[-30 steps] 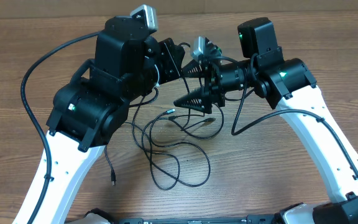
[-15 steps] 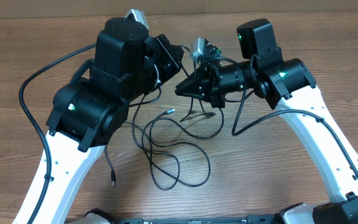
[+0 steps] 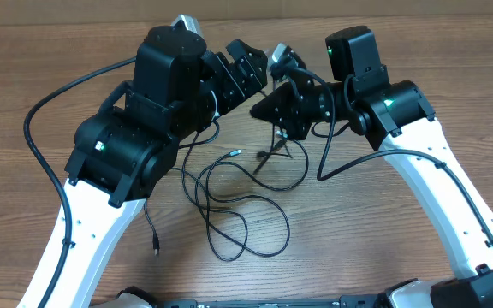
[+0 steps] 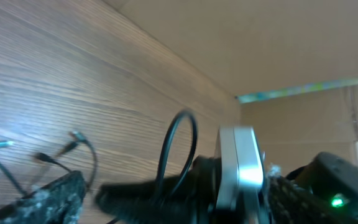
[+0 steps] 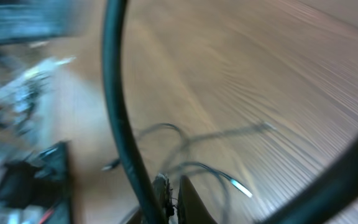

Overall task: Untangle cables
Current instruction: 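Pull the single cable rightward with the right gripper, separating it from the pile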

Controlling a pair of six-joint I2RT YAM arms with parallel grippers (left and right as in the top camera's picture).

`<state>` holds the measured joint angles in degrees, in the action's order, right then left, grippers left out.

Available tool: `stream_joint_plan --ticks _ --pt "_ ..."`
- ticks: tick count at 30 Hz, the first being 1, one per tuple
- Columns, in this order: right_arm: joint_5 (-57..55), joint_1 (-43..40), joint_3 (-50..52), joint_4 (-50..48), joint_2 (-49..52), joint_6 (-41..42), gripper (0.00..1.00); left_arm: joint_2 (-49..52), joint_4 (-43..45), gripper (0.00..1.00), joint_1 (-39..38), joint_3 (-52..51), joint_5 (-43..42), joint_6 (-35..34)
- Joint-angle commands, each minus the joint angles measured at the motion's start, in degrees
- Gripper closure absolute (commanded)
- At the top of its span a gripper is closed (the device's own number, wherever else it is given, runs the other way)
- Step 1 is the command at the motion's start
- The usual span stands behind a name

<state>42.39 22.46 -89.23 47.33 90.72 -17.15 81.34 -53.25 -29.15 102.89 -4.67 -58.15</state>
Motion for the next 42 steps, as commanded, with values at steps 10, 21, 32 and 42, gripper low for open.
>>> stream_joint_plan --ticks 10,21,32,42 --pt "-25.55 -16.26 0.09 3.56 0.15 20.50 0.96 0.35 -4.55 0.00 0.31 0.83 2.80 11.08" --pt "-11.08 -39.21 -0.31 10.08 -0.04 20.57 0.96 0.72 -6.56 0.00 0.31 0.81 5.11 11.04" --pt "-13.66 -52.87 -0.31 15.21 -0.04 20.39 0.96 0.74 -6.56 0.00 0.26 0.81 5.11 11.04" --pt "-14.32 -64.85 -0.28 20.20 -0.04 20.37 0.96 0.74 -6.56 0.00 0.26 0.81 5.11 11.04"
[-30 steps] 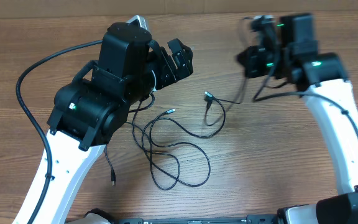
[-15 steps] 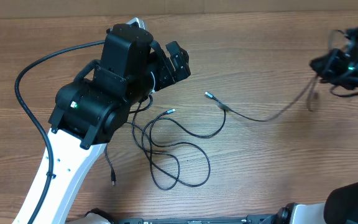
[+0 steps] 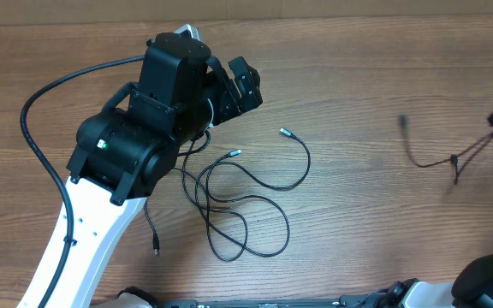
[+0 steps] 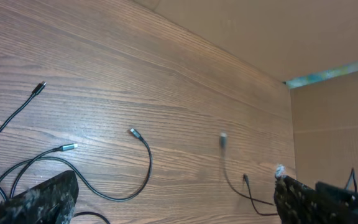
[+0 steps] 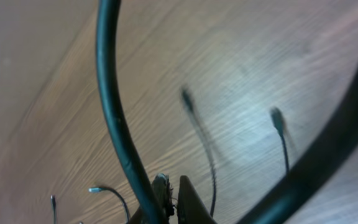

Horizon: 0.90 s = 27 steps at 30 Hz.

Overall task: Untangle cables
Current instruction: 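Pull the single cable rightward with the right gripper, separating it from the pile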

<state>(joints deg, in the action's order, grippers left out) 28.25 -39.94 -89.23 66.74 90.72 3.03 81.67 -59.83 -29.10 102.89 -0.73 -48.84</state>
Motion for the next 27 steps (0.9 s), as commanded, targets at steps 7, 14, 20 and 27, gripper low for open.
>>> stream_joint_plan --ticks 7,14,20,27 --pt "-0.13 -10.86 -0.07 5.27 -0.04 4.50 0.96 0.42 0.02 0.00 0.22 0.81 1.18 1.73" --pt "0.02 -12.92 3.19 7.67 -0.04 13.99 0.96 0.42 0.02 0.00 0.22 0.81 1.16 1.73" --pt "0.55 -13.22 12.26 9.09 -0.02 14.84 0.96 0.42 0.02 0.00 0.22 0.81 1.18 1.73" --pt "-0.02 -17.79 20.76 -1.20 0.07 19.78 0.96 0.44 0.02 0.00 0.22 0.81 1.16 1.73"
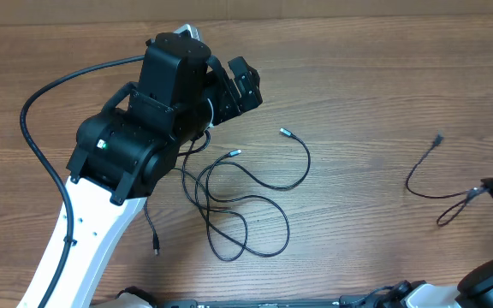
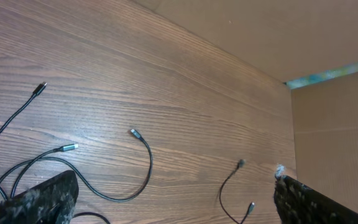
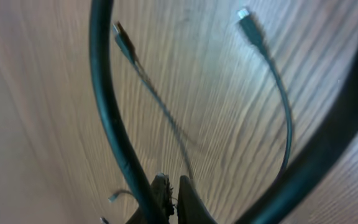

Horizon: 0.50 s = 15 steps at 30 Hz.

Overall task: Untangle cables
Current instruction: 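Pull the single cable rightward with the right gripper, separating it from the pile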

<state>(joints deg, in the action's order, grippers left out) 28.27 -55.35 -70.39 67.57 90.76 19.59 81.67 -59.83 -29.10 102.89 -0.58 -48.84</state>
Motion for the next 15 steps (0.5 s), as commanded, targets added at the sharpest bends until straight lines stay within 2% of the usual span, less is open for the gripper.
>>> stream_joint_plan --ticks 1,4,8,15 --pt "-0.24 -3.43 2.51 -3.15 0.02 3.17 0.96 0.44 0.00 0.00 0.22 0.81 1.01 1.73" --pt "-3.72 -6.99 2.86 -5.27 0.02 3.28 0.96 0.44 0.02 0.00 0.22 0.81 1.03 1.73" --pt "-8.70 -11.39 2.86 -6.62 0.02 7.85 0.96 0.46 0.00 0.00 0.22 0.81 1.01 1.73" --pt "-9.40 -16.85 2.86 -12.79 0.02 15.56 0.96 0.46 0.00 0.00 0.22 0.81 1.01 1.73"
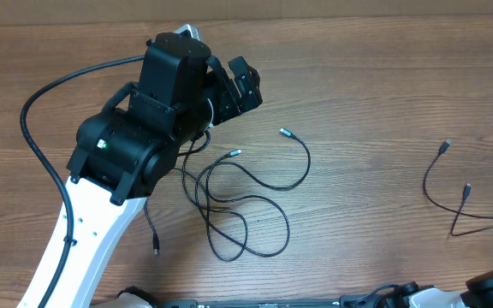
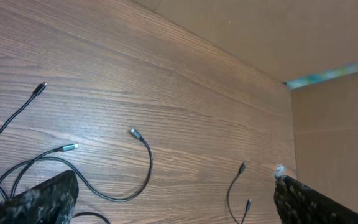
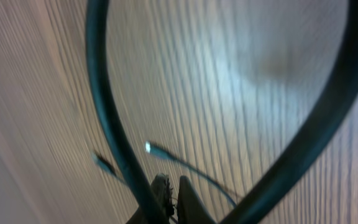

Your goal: Untangle cables

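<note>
A tangle of thin black cables (image 1: 234,201) lies in loops at the table's middle, its plug ends (image 2: 132,132) spread out below my left gripper. My left gripper (image 1: 242,85) hangs over the back of the tangle, open (image 2: 179,202), with nothing between its fingers (image 2: 42,199). A short black cable (image 1: 443,192) lies apart near the right edge, also showing in the left wrist view (image 2: 236,186). My right gripper (image 3: 173,199) is shut on that short cable (image 3: 160,152); it is outside the overhead view.
The left arm's thick black supply cable (image 1: 37,111) arcs over the table's left side. The right arm's own thick cable (image 3: 114,124) loops across the right wrist view. A cardboard wall (image 2: 328,118) stands behind and to the right of the wooden table (image 1: 366,103).
My right gripper has left the overhead view to the right. The short cable has shifted further right and now runs off the right edge. The left arm and the tangle have not moved.
Both grippers were close together over the back of the tangle, the right one shut on a thin cable. Then the right gripper was at the far right with the short cable hanging from it, free of the tangle. That cable then lay lower and further right.
</note>
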Controlling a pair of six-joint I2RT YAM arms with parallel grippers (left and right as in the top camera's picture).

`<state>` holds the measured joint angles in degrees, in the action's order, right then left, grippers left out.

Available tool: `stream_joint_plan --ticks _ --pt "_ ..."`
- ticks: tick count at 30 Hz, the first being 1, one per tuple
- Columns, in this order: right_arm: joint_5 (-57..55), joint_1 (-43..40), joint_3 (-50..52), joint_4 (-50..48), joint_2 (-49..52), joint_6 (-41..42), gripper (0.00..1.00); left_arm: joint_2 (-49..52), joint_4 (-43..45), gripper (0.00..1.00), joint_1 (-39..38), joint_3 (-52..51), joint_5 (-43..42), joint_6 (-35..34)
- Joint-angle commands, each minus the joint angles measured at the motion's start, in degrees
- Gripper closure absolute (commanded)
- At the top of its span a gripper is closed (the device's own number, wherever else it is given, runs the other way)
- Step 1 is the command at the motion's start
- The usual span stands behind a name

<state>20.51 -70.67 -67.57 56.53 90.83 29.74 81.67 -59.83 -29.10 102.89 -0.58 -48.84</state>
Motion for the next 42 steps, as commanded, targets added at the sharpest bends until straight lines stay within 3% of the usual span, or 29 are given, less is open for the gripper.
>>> stream_joint_plan --ticks 1,7,17,18,21,22,23,34,37,42 --pt "-1.81 -2.01 0.04 -2.67 -0.04 6.78 0.96 0.48 0.02 0.00 0.22 0.81 1.03 1.73" --pt "-3.82 -3.76 0.04 -9.01 -0.04 12.26 0.96 0.50 0.02 0.00 0.22 0.81 1.01 1.73" --pt "-5.99 -3.76 0.04 -14.16 -0.04 13.92 0.94 0.50 0.02 0.00 0.22 0.81 1.01 1.73" --pt "-6.16 -3.76 0.04 -14.51 -0.04 13.94 0.86 0.50 0.02 0.00 0.22 0.81 1.01 1.73" --pt "-6.16 -3.76 0.04 -14.69 -0.04 13.92 0.30 0.50 0.02 0.00 0.22 0.81 1.03 1.73" --pt "-6.14 -3.76 0.04 -14.47 -0.04 13.92 0.06 0.50 0.02 0.00 0.22 0.81 1.01 1.73" --pt "-6.10 -3.69 0.04 -13.99 -0.04 13.94 0.00 0.50 0.00 0.01 0.22 0.81 1.01 1.73" --pt "-1.03 -2.62 0.04 -9.22 -0.04 13.00 0.00 0.57 0.00 0.00 0.22 0.81 1.01 1.73" --pt "2.56 0.72 0.04 -8.59 -0.04 5.53 0.00 0.57 0.00 0.00 0.20 0.81 1.01 1.73" --pt "2.51 8.09 0.04 -8.22 -0.04 0.15 0.00 0.57 0.02 0.00 0.22 0.81 1.03 1.73"
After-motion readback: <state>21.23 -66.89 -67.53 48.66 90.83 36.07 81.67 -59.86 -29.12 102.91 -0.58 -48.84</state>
